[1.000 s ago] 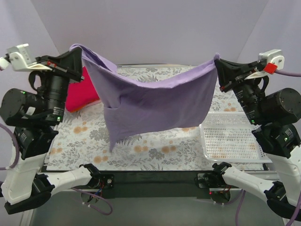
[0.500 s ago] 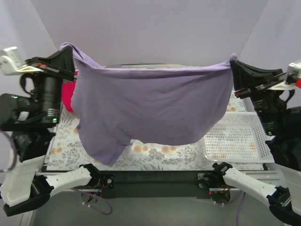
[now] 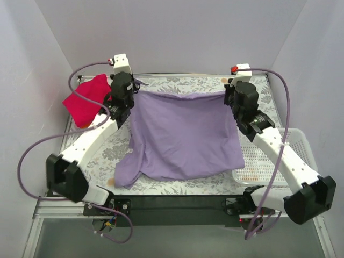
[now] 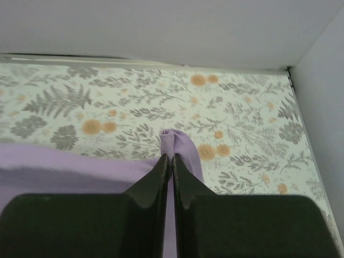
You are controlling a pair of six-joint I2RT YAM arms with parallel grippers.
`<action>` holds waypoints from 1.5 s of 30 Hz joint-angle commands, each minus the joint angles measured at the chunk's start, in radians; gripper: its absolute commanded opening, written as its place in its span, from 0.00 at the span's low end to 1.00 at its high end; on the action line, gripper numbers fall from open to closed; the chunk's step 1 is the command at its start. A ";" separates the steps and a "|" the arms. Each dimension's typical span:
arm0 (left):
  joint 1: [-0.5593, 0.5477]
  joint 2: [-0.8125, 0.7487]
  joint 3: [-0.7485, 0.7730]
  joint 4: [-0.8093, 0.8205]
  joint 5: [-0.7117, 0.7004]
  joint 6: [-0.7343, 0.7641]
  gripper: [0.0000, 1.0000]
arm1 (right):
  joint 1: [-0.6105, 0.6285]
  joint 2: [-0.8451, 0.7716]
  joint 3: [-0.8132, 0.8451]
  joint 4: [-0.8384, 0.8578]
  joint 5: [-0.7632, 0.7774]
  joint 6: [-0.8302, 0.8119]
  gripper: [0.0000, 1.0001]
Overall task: Fold and stack the t-shirts
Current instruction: Flatten the tshirt out
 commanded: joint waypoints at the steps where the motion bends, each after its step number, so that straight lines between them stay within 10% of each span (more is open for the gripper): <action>1: 0.072 0.163 0.029 0.078 0.131 -0.028 0.00 | -0.083 0.091 0.027 0.148 -0.015 0.051 0.01; 23: 0.099 0.961 0.885 -0.170 0.214 0.039 0.00 | -0.301 0.827 0.524 0.106 -0.118 0.068 0.01; 25: 0.100 0.982 0.916 -0.190 0.258 0.045 0.40 | -0.304 0.846 0.550 0.084 -0.112 0.071 0.01; 28: 0.099 0.967 0.861 -0.199 0.329 0.009 0.91 | -0.306 0.850 0.565 0.083 -0.129 0.074 0.18; 29: 0.100 0.929 0.838 -0.196 0.341 -0.005 0.91 | -0.306 0.831 0.561 0.083 -0.141 0.077 0.51; 32: 0.099 0.820 0.731 -0.167 0.383 -0.048 0.91 | -0.304 0.762 0.521 0.083 -0.189 0.081 0.73; 45: 0.085 0.438 0.055 -0.023 0.643 -0.283 0.92 | -0.114 0.383 0.096 0.096 -0.193 0.076 0.74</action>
